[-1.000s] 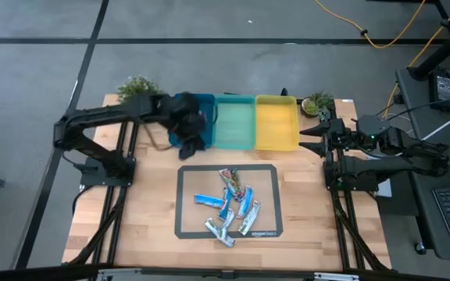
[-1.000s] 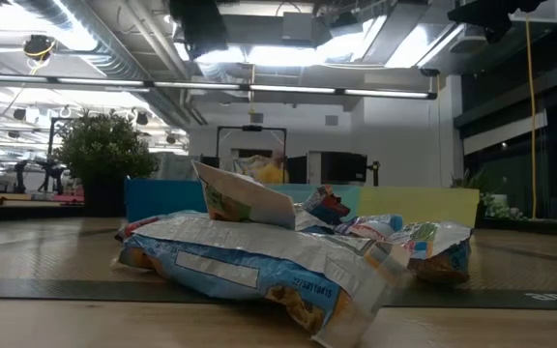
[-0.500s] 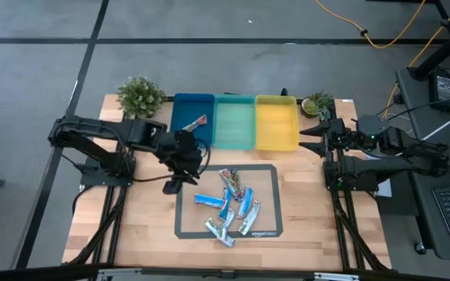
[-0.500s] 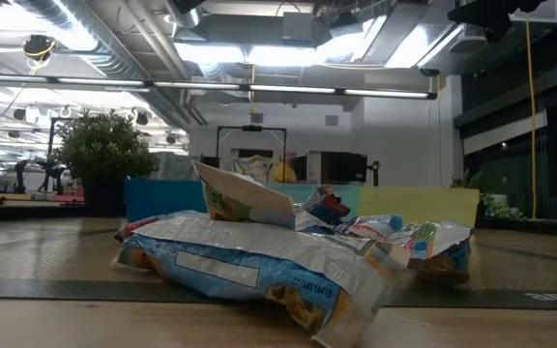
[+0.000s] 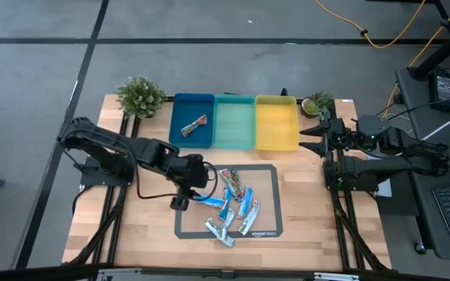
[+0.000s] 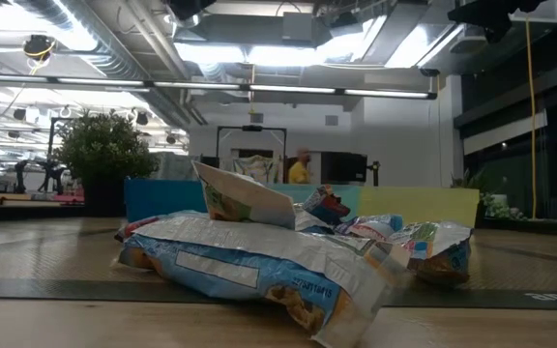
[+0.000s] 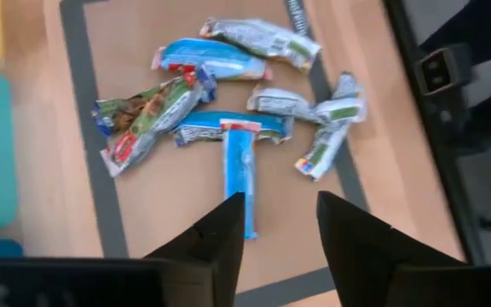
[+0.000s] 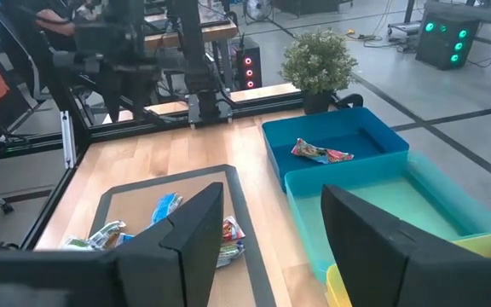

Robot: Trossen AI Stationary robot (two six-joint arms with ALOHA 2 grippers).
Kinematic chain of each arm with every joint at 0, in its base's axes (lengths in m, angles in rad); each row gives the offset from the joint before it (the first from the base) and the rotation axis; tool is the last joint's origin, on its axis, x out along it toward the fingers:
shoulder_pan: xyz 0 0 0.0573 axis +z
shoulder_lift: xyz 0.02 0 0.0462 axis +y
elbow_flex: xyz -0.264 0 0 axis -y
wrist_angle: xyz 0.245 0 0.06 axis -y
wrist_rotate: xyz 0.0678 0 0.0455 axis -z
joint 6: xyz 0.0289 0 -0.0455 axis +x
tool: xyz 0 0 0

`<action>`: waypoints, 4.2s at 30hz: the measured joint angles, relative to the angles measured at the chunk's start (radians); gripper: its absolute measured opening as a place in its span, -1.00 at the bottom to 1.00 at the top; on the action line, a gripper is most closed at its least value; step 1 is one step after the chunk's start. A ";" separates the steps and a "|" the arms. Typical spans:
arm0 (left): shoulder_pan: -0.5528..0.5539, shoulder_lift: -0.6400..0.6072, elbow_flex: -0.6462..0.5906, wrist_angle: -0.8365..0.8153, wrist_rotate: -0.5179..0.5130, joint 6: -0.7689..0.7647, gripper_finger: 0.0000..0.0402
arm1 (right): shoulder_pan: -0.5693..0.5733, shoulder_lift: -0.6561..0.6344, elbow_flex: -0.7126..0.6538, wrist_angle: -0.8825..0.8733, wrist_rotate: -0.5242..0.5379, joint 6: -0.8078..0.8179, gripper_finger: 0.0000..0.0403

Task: Pick and place Granola Bars by type
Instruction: Put the red granola bar into the blue bin

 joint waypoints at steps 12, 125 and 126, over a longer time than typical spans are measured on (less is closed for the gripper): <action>-0.034 0.152 0.000 0.007 -0.040 0.029 0.07 | 0.000 0.000 0.000 0.000 0.000 -0.027 0.00; 0.591 -0.263 -0.240 0.327 -0.160 -0.217 -0.87 | 0.000 0.000 0.000 -0.038 0.001 -0.049 0.00; 0.616 -0.261 -0.240 0.317 -0.148 -0.217 -0.87 | 0.000 0.000 0.000 -0.038 0.001 -0.049 0.00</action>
